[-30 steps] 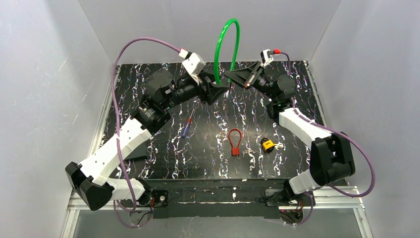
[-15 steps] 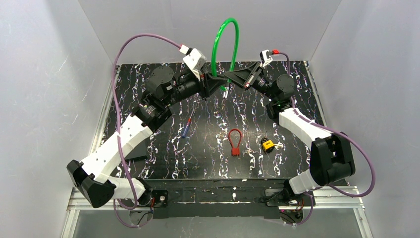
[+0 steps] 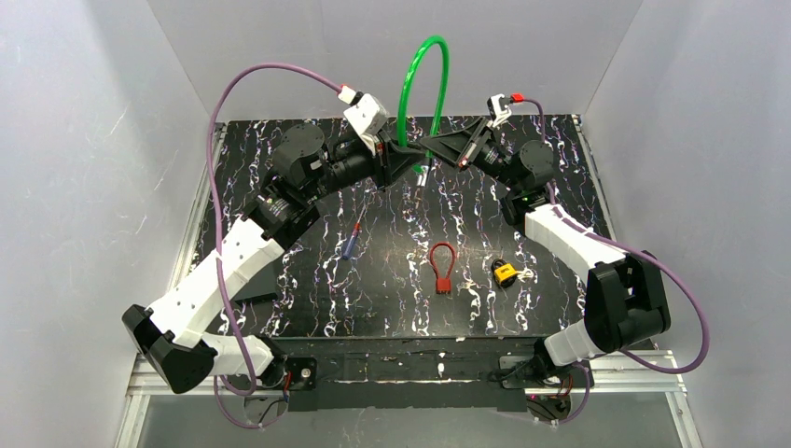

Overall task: Lock with the key
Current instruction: Remove the key from the lock.

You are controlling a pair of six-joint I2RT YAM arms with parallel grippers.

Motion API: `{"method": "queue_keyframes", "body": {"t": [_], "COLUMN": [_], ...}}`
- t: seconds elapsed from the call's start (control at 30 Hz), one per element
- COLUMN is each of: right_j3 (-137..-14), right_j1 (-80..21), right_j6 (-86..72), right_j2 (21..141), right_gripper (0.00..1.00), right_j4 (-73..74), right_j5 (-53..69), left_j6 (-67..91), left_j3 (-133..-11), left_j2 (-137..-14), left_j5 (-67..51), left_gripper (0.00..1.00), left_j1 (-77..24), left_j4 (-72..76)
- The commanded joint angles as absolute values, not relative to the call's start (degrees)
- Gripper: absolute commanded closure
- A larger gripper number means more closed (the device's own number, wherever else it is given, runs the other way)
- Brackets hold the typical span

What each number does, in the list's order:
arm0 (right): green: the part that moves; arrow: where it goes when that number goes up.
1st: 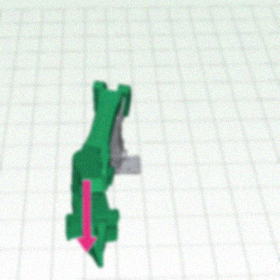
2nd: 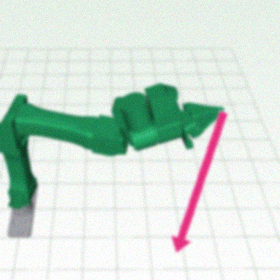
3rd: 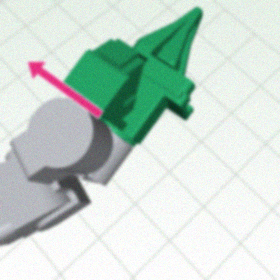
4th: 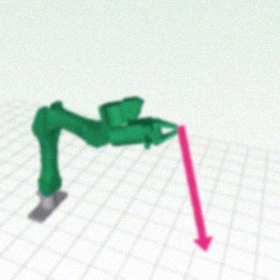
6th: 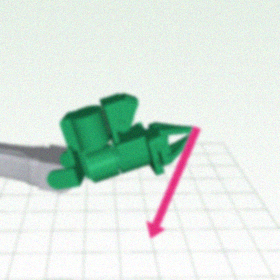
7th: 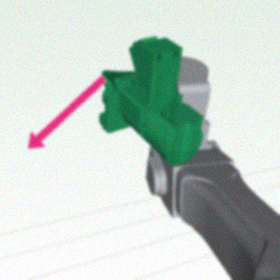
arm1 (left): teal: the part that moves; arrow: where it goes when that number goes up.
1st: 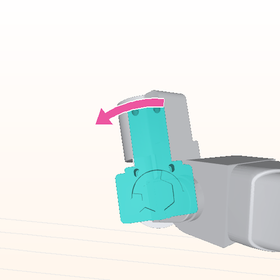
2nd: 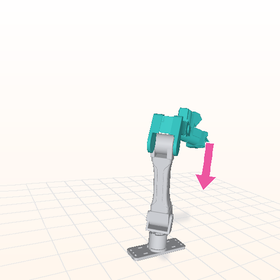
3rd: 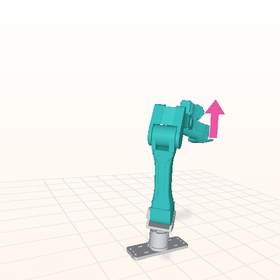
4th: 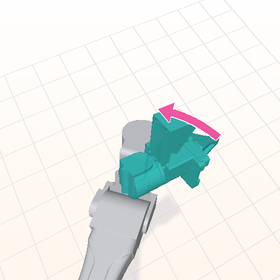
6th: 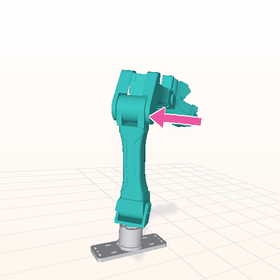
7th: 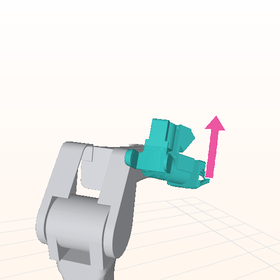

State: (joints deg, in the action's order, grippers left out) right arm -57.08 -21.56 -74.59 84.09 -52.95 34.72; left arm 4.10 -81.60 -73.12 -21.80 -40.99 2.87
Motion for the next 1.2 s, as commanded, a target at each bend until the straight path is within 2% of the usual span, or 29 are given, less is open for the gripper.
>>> {"method": "queue_keyframes", "body": {"t": [0.0,0.27,0.37,0.53,0.6,0.83,0.93,1.0,1.13,1.17], "right_j3": [-58.0,-58.6,-58.3,-57.5,-57.7,-59.2,-59.1,-58.8,-58.5,-58.6], "right_j1": [-20.9,-20.9,-20.9,-20.7,-20.7,-20.7,-20.7,-20.7,-20.3,-20.3], "right_j6": [-71.0,-72.1,-71.4,-69.3,-69.7,-72.5,-72.7,-72.7,-72.7,-72.8], "right_j2": [83.5,82.9,82.4,82.2,82.7,82.9,82.4,82.1,82.0,82.0], "right_gripper": [0.99,0.99,0.99,0.99,0.99,0.99,0.99,0.99,0.99,0.99], "right_j4": [-52.2,-53.1,-52.6,-50.8,-51.4,-53.4,-53.5,-53.5,-53.3,-53.3], "right_j5": [32.8,33.4,33.5,33.2,33.1,33.1,33.1,33.0,32.9,32.8], "left_j6": [4.4,10.0,10.2,6.9,7.1,11.1,11.6,12.0,12.1,12.1], "left_j3": [-84.7,-74.3,-78.2,-93.8,-96.1,-81.7,-79.3,-78.6,-75.7,-75.0], "left_j2": [-67.9,-69.7,-70.9,-72.5,-73.0,-70.7,-70.6,-70.0,-67.4,-66.8], "left_j5": [-23.3,-20.5,-21.1,-24.2,-24.3,-20.0,-20.4,-20.1,-21.3,-21.5], "left_gripper": [1.0,1.0,1.0,1.0,1.0,1.0,0.99,0.91,0.6,0.55], "left_j1": [-41.0,-40.6,-40.6,-40.5,-40.4,-40.3,-40.3,-40.2,-39.8,-39.7], "left_j4": [6.6,1.1,3.1,4.4,1.9,-1.8,-2.6,-2.4,-1.6,-1.6]}}
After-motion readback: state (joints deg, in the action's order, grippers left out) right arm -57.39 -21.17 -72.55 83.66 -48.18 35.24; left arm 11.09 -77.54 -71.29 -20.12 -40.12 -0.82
